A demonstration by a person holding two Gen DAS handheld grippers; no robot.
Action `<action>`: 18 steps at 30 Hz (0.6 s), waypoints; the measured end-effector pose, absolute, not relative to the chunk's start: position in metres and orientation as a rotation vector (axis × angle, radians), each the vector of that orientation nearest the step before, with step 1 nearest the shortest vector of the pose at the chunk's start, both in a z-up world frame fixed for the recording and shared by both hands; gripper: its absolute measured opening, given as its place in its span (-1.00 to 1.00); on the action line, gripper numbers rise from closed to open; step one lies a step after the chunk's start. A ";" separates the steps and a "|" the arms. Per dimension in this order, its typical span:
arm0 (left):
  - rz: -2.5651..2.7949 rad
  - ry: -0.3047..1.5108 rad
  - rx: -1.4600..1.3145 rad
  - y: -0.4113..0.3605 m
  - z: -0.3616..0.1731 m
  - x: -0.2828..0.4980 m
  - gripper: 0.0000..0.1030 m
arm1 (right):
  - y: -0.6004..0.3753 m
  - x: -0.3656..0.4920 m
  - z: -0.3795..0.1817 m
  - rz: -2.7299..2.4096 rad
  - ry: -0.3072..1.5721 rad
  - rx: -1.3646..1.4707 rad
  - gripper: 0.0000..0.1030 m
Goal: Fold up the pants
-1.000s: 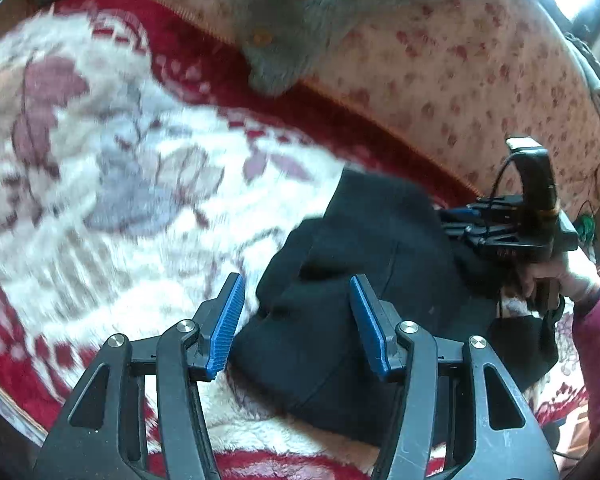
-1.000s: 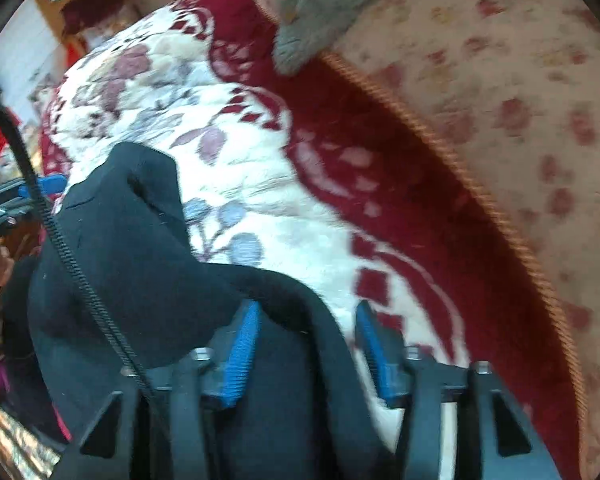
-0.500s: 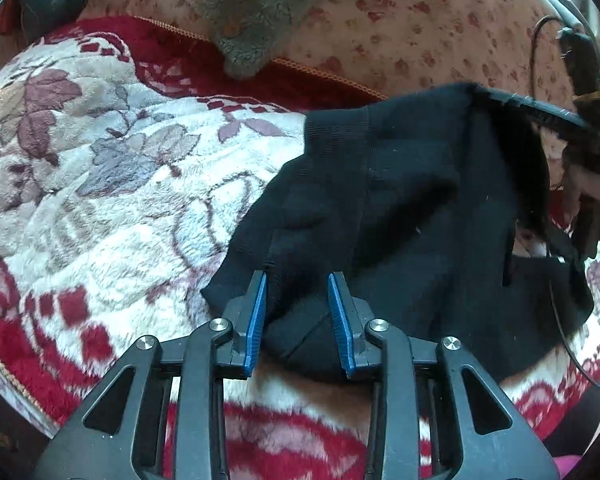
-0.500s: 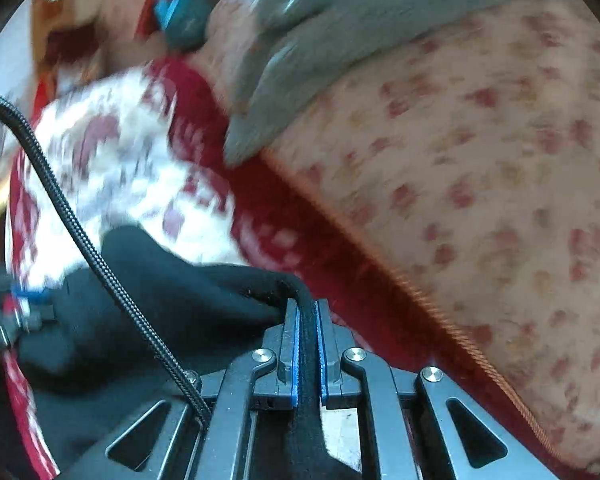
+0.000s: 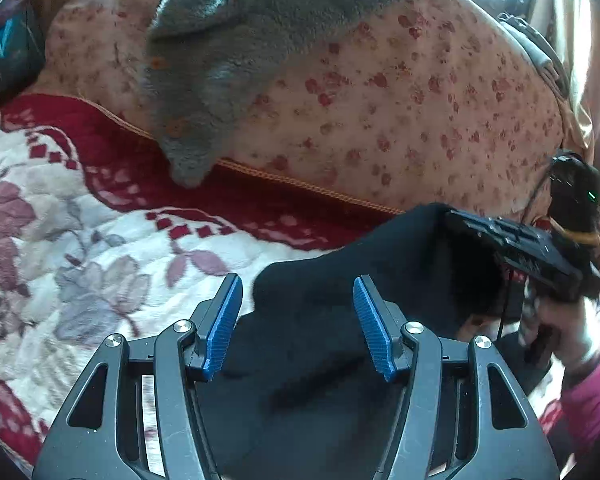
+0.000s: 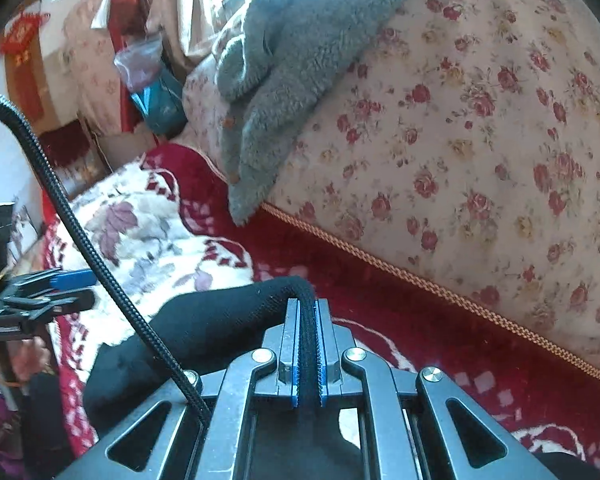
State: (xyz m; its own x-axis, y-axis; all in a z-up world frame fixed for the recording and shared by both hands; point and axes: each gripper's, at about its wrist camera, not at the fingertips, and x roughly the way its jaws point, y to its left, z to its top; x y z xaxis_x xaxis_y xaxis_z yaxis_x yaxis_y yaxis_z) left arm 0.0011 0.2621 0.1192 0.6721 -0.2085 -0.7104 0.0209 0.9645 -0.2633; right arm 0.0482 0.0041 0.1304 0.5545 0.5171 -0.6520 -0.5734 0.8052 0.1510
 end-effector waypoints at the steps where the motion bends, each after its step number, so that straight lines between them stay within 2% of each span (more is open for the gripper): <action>1: -0.157 0.822 -0.252 0.258 0.120 0.000 0.12 | 0.006 0.044 0.134 0.652 0.737 -0.088 -0.89; 4: -0.236 0.820 -0.236 0.239 0.114 -0.012 0.12 | 0.011 0.027 0.146 0.674 0.710 -0.113 -0.89; 8: -0.176 0.908 -0.131 0.211 0.086 -0.012 0.12 | 0.015 0.016 0.158 0.692 0.687 -0.113 -0.89; 14: -0.142 1.015 -0.209 0.203 0.047 0.033 0.12 | 0.017 0.006 0.173 0.776 0.665 -0.014 -0.92; 18: -0.121 1.004 -0.219 0.208 0.049 0.024 0.12 | 0.020 -0.001 0.180 0.725 0.647 -0.067 -0.92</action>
State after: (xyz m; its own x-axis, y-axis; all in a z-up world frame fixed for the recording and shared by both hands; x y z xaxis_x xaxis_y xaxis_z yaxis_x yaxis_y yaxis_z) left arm 0.0241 0.2078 0.0490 0.5326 -0.2008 -0.8222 -0.0002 0.9714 -0.2374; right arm -0.0015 0.0196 0.1801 0.5639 0.5960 -0.5717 -0.6360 0.7550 0.1597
